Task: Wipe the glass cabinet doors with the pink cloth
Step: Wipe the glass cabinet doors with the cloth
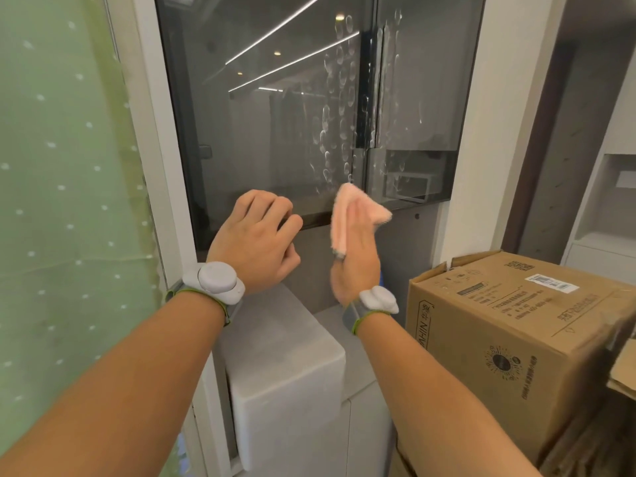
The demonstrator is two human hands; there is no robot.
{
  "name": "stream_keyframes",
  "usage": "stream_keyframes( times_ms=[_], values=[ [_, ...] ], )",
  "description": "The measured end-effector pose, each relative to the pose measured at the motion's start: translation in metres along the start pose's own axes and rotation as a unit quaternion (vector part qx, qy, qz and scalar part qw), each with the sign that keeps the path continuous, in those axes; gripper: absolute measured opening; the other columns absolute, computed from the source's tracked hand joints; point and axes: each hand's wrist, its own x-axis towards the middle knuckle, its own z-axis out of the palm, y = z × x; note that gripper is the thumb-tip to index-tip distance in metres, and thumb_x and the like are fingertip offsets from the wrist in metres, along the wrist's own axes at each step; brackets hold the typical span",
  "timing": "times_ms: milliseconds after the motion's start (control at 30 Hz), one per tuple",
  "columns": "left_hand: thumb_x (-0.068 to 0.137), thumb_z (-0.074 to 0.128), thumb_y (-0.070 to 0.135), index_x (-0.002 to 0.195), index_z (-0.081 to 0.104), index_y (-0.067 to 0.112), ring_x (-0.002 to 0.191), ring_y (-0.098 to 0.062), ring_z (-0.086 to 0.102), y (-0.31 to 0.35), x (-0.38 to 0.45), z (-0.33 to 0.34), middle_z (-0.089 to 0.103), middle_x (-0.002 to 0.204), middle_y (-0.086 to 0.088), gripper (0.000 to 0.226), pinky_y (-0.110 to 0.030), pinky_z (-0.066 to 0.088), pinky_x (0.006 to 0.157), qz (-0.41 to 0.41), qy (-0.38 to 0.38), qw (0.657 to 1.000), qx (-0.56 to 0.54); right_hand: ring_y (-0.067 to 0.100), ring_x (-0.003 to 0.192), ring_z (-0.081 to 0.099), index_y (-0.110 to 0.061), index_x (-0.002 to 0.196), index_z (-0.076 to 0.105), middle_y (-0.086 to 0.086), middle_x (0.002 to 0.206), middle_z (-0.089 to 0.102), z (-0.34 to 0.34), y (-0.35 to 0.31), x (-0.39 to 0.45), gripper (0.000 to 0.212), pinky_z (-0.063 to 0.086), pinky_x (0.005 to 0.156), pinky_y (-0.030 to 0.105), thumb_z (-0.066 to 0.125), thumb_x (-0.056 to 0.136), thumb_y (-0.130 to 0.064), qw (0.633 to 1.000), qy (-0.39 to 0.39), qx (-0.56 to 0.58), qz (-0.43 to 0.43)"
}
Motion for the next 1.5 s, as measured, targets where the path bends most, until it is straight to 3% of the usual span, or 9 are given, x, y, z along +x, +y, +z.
stream_keyframes(
  times_ms=[133,300,367,667,933,1133,1267,1367,1500],
  values=[
    [0.085,0.055,0.033,0.099,0.067,0.012,0.105,-0.037,0.059,0.005,0.003,0.0,0.064,0.109,-0.011,0.028,-0.05,0.037,0.101,0.001,-0.03,0.999,-0.01,0.028,0.159,0.01,-0.004,0.161,0.018,0.015,0.171,0.015,0.012,-0.014,-0.004,0.083,0.007,0.13,0.031,0.038,0.08,0.006,0.998,-0.053,-0.02,-0.026],
    [0.082,0.058,0.034,0.096,0.066,0.01,0.102,-0.038,0.058,0.005,0.004,-0.003,0.062,0.104,-0.011,0.029,-0.049,0.038,0.102,0.01,-0.042,0.998,-0.039,0.028,0.15,0.032,-0.017,0.163,0.01,0.005,0.17,0.019,-0.003,-0.011,0.021,0.086,0.038,0.117,0.046,0.042,0.088,0.01,0.989,-0.039,0.045,0.138],
    [0.084,0.057,0.036,0.097,0.067,0.009,0.102,-0.038,0.058,0.006,0.006,-0.005,0.062,0.103,-0.012,0.032,-0.049,0.039,0.107,0.002,-0.054,0.997,-0.059,0.034,0.136,0.046,-0.016,0.162,0.018,0.011,0.161,0.035,-0.01,-0.014,0.023,0.082,0.046,0.108,0.05,0.042,0.087,0.006,0.992,-0.044,0.02,0.117],
    [0.085,0.058,0.036,0.096,0.069,0.008,0.1,-0.036,0.057,0.006,0.006,-0.003,0.061,0.099,-0.011,0.032,-0.047,0.032,0.119,0.01,-0.07,0.991,-0.111,0.033,0.15,0.03,-0.01,0.161,0.022,0.005,0.17,0.022,-0.017,-0.003,0.027,0.085,0.048,0.095,0.048,0.06,0.085,-0.005,0.988,-0.078,-0.12,0.054],
    [0.08,0.052,0.024,0.095,0.066,0.008,0.093,-0.035,0.061,0.042,0.025,-0.001,0.064,0.099,-0.011,0.026,-0.046,0.048,0.084,0.052,-0.081,0.989,-0.109,0.015,0.145,0.041,-0.025,0.16,0.03,-0.008,0.161,0.04,-0.027,0.019,-0.005,0.086,0.04,0.113,0.032,0.045,0.084,0.013,0.993,-0.008,0.032,0.115],
    [0.081,0.041,0.024,0.106,0.07,0.006,0.113,-0.034,0.064,0.054,0.037,0.01,0.069,0.117,-0.012,0.043,-0.044,0.051,0.102,0.05,-0.121,0.983,-0.127,0.021,0.15,0.036,-0.016,0.162,0.02,-0.001,0.169,0.025,-0.031,0.017,0.004,0.087,0.035,0.11,0.022,0.042,0.085,0.017,0.995,-0.026,0.052,0.075],
    [0.077,0.042,0.019,0.107,0.068,0.003,0.124,-0.035,0.063,0.054,0.041,0.019,0.068,0.124,-0.015,0.043,-0.044,0.048,0.111,0.074,-0.129,0.98,-0.13,0.027,0.16,0.002,-0.008,0.162,0.009,0.012,0.172,0.007,-0.01,0.024,0.006,0.083,0.022,0.127,0.049,0.038,0.086,0.011,0.994,-0.109,-0.001,-0.016],
    [0.078,0.043,0.023,0.127,0.068,0.001,0.135,-0.035,0.058,0.055,0.039,0.027,0.065,0.137,-0.015,0.059,-0.046,0.045,0.117,0.088,-0.162,0.977,-0.103,0.025,0.16,-0.012,-0.012,0.162,-0.002,0.004,0.173,-0.007,-0.006,0.039,0.016,0.086,0.01,0.13,0.04,0.038,0.09,0.013,0.99,-0.13,0.009,0.046],
    [0.075,0.071,0.027,0.123,0.07,0.002,0.137,-0.035,0.058,0.059,0.047,0.035,0.065,0.14,-0.017,0.055,-0.048,0.045,0.118,0.112,-0.182,0.975,-0.063,0.02,0.159,0.013,-0.016,0.164,0.005,0.002,0.173,0.009,-0.016,0.056,0.021,0.084,0.021,0.126,0.033,0.041,0.092,0.011,0.987,-0.094,0.048,0.12]
  ],
)
